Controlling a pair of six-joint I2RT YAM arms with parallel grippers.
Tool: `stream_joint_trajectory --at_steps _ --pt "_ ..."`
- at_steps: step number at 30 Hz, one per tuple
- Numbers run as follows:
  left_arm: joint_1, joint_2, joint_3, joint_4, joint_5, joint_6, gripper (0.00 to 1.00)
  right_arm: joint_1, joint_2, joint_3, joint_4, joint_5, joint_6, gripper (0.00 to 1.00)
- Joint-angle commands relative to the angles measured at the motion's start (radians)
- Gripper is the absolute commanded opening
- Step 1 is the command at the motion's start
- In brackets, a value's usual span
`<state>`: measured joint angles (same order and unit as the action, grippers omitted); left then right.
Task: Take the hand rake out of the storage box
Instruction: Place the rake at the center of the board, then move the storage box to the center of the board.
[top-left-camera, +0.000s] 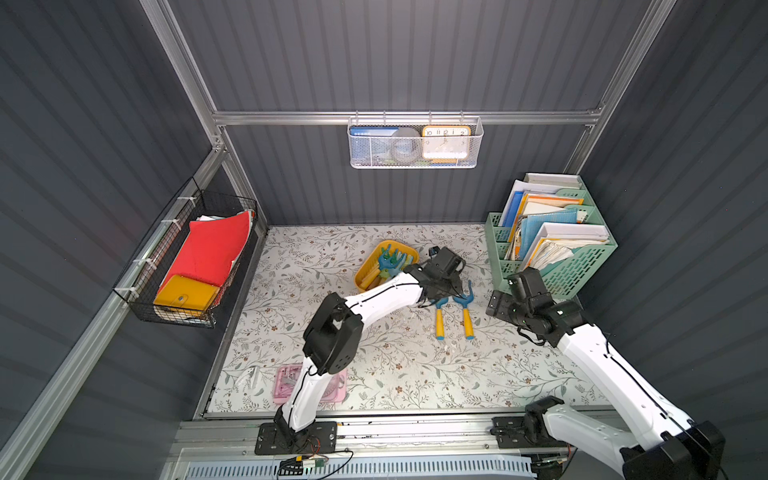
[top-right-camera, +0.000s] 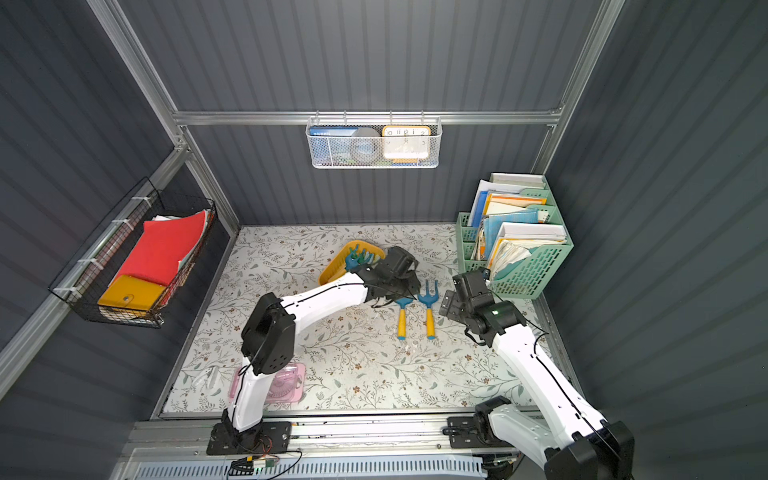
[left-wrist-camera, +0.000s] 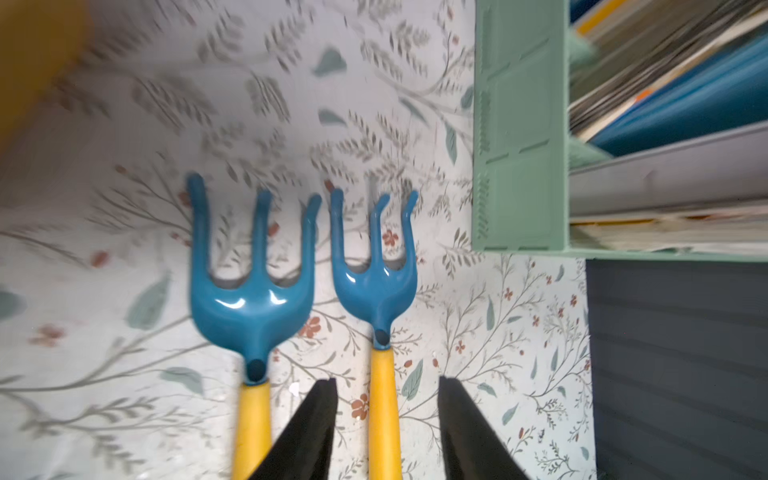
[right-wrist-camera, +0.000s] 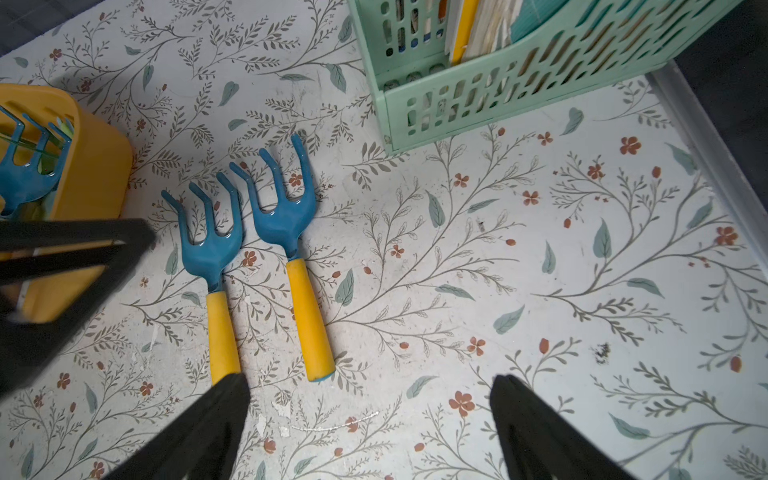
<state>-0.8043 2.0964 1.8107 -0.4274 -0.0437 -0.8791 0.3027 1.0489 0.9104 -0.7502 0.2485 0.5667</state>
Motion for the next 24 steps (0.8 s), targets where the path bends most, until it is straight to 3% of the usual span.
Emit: stream_joint_trajectory --at_steps 1,11,17,24 --pt "0.072 -0.083 -0.014 -0.124 -0.114 0.15 0.45 -0.001 0.02 -0.01 0.013 -0.039 -0.008 0.95" --pt "0.282 -0.113 -0.086 -0.258 -0.16 0.392 0.47 0.054 0.123 0.043 0.015 -0.098 -0.012 0.94" --pt "0.316 -0.031 -0.07 -0.297 -0.189 0.502 0.49 0.111 0.187 0.072 0.024 -0.09 -0.002 0.94" --pt "0.339 0.033 -0.03 -0.298 -0.214 0.537 0.51 0.15 0.221 0.084 0.041 -0.085 0.012 0.94"
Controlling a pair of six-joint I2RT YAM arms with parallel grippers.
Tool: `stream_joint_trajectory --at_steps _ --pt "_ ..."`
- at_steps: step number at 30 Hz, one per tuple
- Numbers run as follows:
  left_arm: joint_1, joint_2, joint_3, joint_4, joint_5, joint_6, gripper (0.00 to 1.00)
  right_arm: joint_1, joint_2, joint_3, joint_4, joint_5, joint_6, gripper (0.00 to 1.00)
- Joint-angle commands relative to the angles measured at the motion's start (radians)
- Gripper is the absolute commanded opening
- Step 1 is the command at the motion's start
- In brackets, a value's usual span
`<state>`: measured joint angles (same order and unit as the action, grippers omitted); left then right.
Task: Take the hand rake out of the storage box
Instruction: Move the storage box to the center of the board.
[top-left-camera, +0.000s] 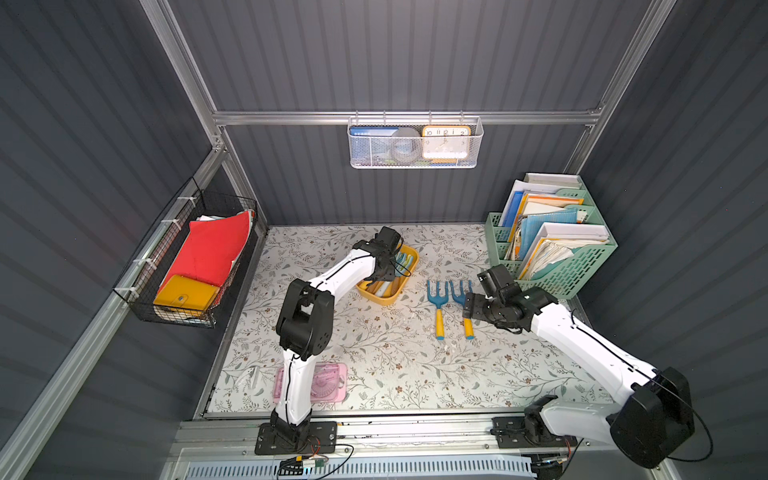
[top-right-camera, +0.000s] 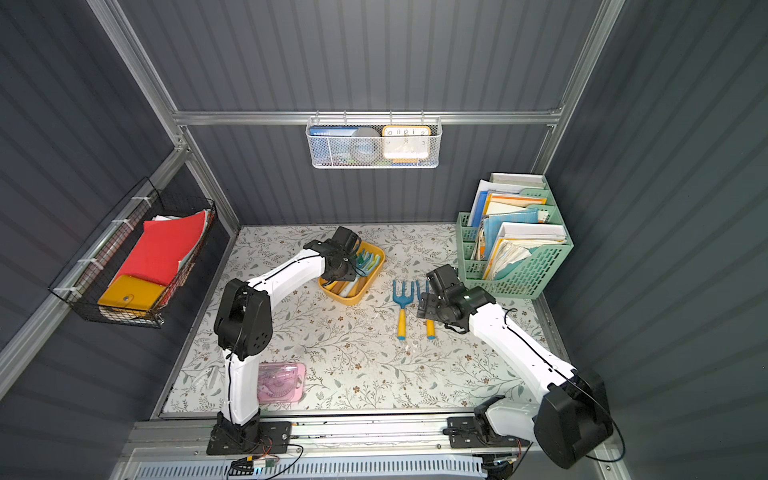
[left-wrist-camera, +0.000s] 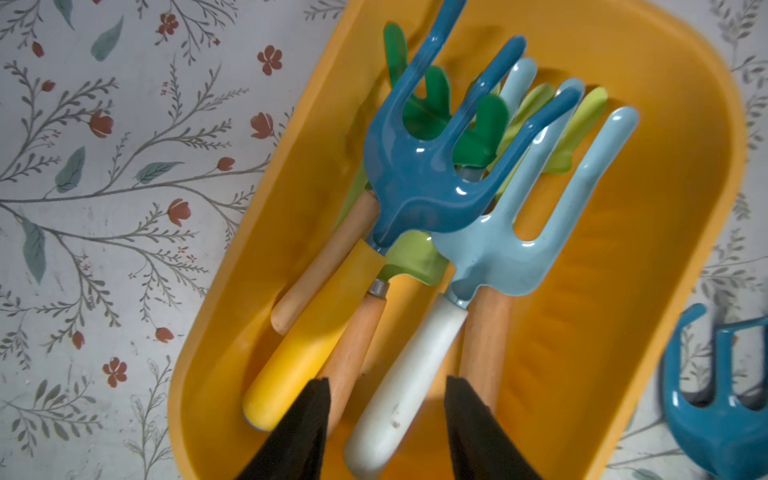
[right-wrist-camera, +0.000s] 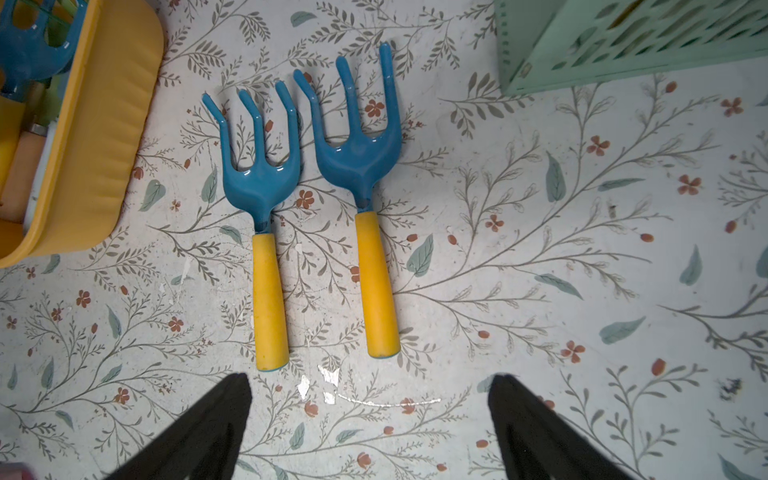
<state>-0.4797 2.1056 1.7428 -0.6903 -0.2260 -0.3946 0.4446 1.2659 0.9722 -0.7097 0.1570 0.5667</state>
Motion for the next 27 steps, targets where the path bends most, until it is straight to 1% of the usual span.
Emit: stream_joint_trajectory --at_steps 1,5,13,19,22,27 --pt "0.017 0.036 0.045 -0.035 -0.031 0.058 0.51 0.012 0.006 0.022 0.002 0.007 0.013 0.94" --pt "0.044 0.074 0.066 -0.034 -0.031 0.06 0.51 0.018 0.008 0.022 0.004 0.008 0.015 0.94" --pt "0.059 0.118 0.099 -0.029 -0.022 0.069 0.51 0.026 0.024 0.029 0.004 0.012 0.013 0.94" --pt "0.085 0.146 0.097 -0.018 -0.014 0.067 0.51 0.032 0.024 0.033 -0.002 0.018 0.013 0.94" --pt "0.097 0.143 0.078 -0.003 -0.013 0.06 0.48 0.032 0.023 0.034 -0.001 0.017 0.013 0.94" --pt "0.119 0.122 0.037 0.013 -0.007 0.056 0.42 0.038 0.029 0.036 -0.001 0.012 0.014 0.94"
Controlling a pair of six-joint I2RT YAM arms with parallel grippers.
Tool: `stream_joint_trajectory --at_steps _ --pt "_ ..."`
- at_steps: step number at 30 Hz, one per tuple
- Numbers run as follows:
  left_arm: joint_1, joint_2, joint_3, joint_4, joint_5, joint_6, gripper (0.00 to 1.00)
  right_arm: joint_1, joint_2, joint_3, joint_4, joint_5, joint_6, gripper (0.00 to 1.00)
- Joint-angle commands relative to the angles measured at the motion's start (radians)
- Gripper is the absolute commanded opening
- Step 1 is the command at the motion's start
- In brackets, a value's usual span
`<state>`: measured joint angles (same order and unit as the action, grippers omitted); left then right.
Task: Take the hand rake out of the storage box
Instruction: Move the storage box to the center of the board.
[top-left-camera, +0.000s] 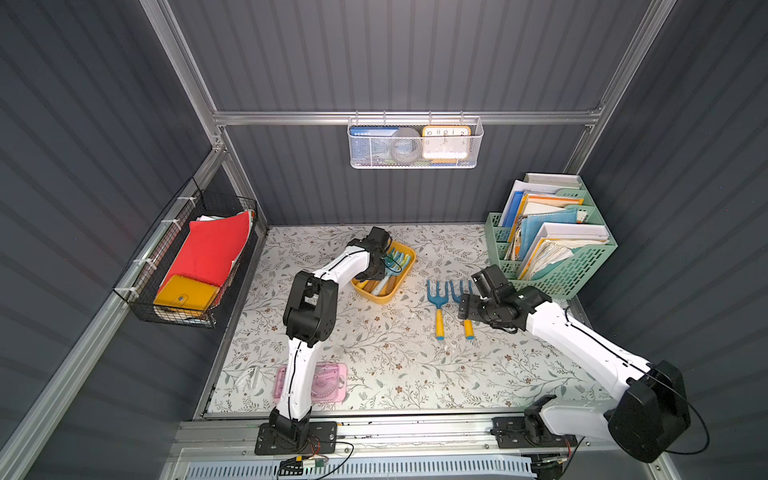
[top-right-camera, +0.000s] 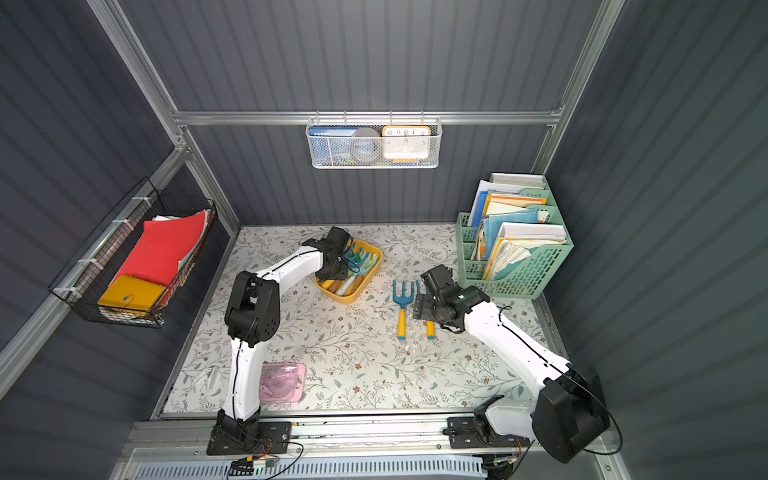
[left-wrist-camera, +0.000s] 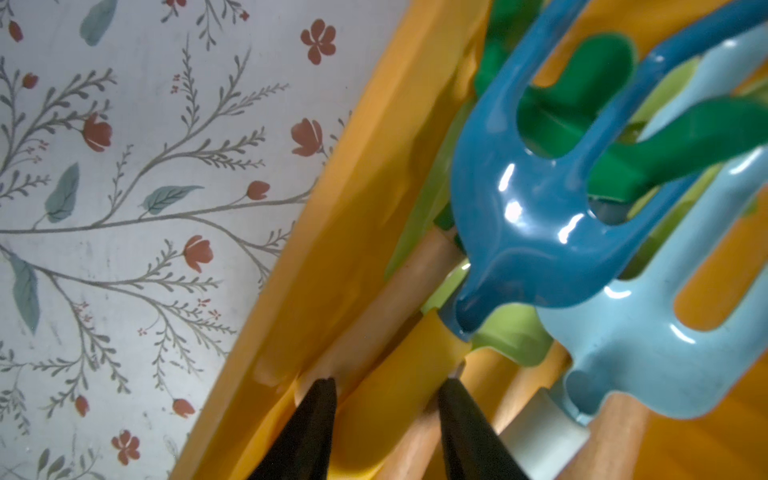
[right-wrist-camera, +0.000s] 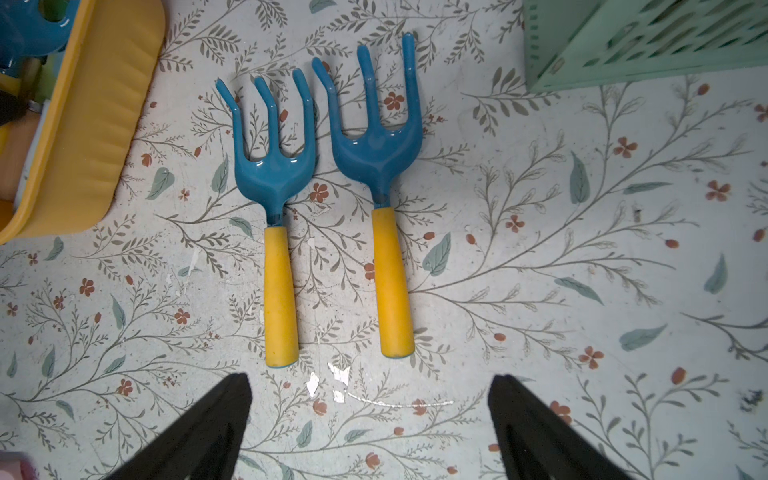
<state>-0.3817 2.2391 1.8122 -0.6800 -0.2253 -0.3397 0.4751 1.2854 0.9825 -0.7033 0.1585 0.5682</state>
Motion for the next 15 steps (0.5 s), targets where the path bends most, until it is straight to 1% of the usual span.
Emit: stream_joint_trajectory --at_steps 1,15 --pt "0.026 -0.018 -0.045 0.009 -0.008 0.001 0.41 0.011 0.009 0.027 -0.008 0.012 0.012 0.94" --pt "0.09 -0.121 -0.186 0.038 -0.002 -0.032 0.34 0.034 0.025 0.043 -0.008 0.015 0.012 0.94"
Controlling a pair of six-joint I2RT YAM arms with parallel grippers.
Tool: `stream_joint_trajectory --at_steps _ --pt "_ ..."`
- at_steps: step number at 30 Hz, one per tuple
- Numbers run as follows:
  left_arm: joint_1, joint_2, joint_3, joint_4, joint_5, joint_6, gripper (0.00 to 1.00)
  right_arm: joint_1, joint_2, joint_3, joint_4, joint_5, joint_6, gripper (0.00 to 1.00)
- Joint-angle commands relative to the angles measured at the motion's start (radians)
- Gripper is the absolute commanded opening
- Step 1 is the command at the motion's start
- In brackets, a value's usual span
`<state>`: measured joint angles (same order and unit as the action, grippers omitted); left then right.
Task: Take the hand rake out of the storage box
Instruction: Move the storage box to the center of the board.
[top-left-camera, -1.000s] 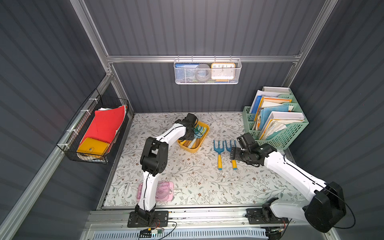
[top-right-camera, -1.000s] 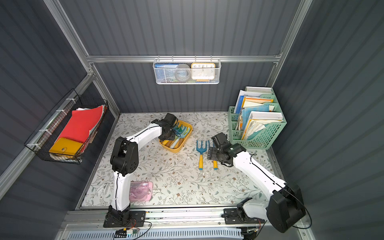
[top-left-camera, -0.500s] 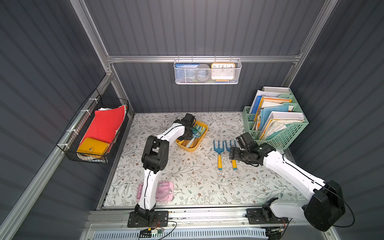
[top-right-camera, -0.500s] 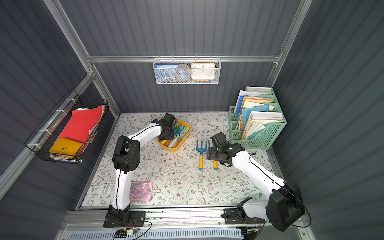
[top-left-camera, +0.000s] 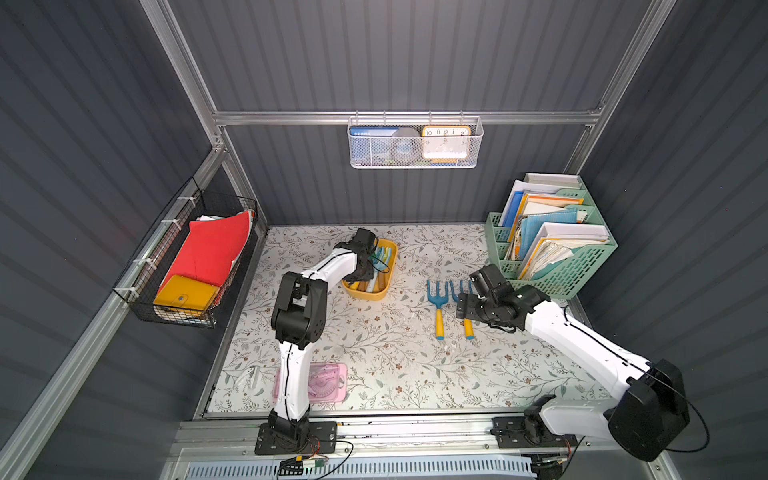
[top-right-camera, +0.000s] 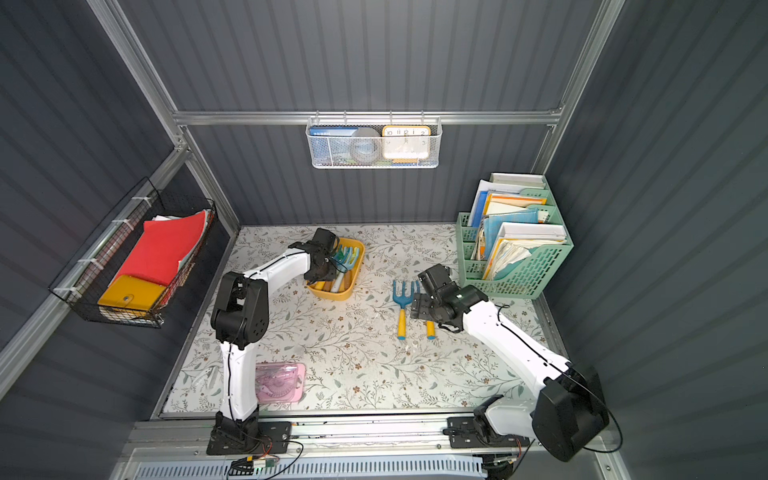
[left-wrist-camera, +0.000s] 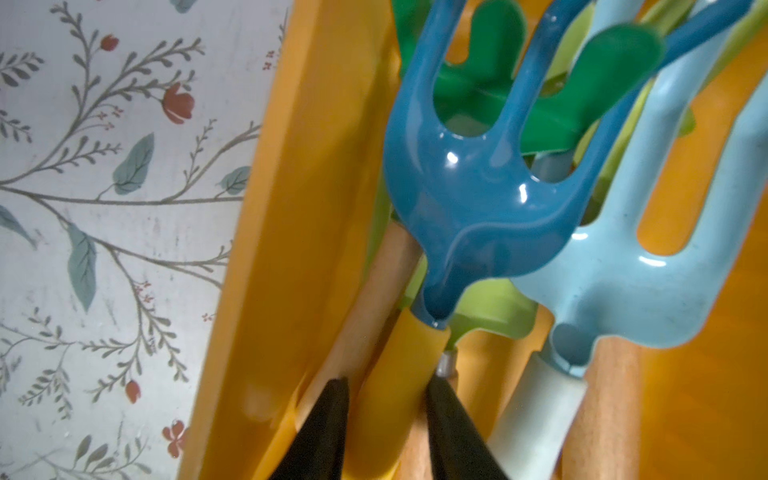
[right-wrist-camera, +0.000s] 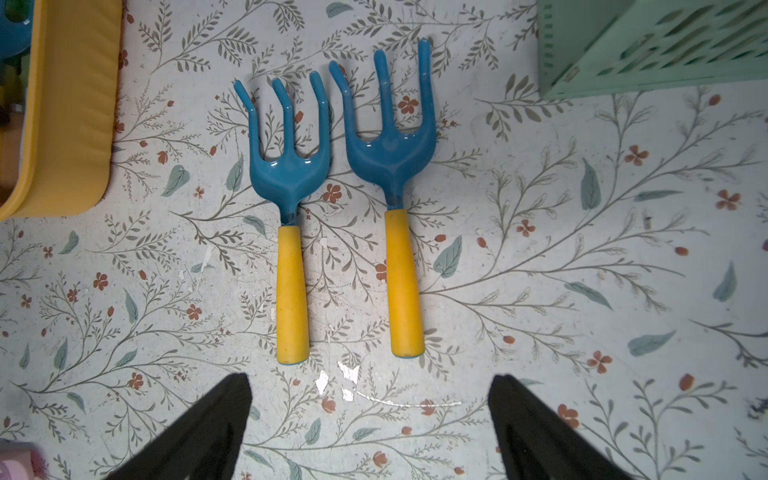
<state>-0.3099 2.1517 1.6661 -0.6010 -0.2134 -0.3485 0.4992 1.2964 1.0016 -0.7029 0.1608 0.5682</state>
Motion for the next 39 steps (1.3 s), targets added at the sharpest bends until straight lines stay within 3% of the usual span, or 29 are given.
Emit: stream_joint_trajectory --at_steps 1,14,32,36,39 --pt "0.023 -0.042 -0.053 -0.036 -0.012 -0.027 0.33 0.013 0.018 0.026 -0.007 0.013 0.012 0.94" --pt "0.086 -0.123 -0.155 0.006 0.004 -0.073 0.29 0.053 0.062 0.06 -0.003 0.022 0.015 0.94" --pt "0.088 -0.128 -0.121 0.005 0.048 -0.072 0.2 0.066 0.071 0.06 0.004 0.028 0.016 0.94" --pt "0.087 -0.106 -0.108 -0.013 0.054 -0.073 0.31 0.066 0.073 0.06 0.006 0.025 0.016 0.94" --pt "0.088 -0.081 -0.106 -0.019 0.054 -0.075 0.33 0.068 0.073 0.06 0.008 0.024 0.016 0.94"
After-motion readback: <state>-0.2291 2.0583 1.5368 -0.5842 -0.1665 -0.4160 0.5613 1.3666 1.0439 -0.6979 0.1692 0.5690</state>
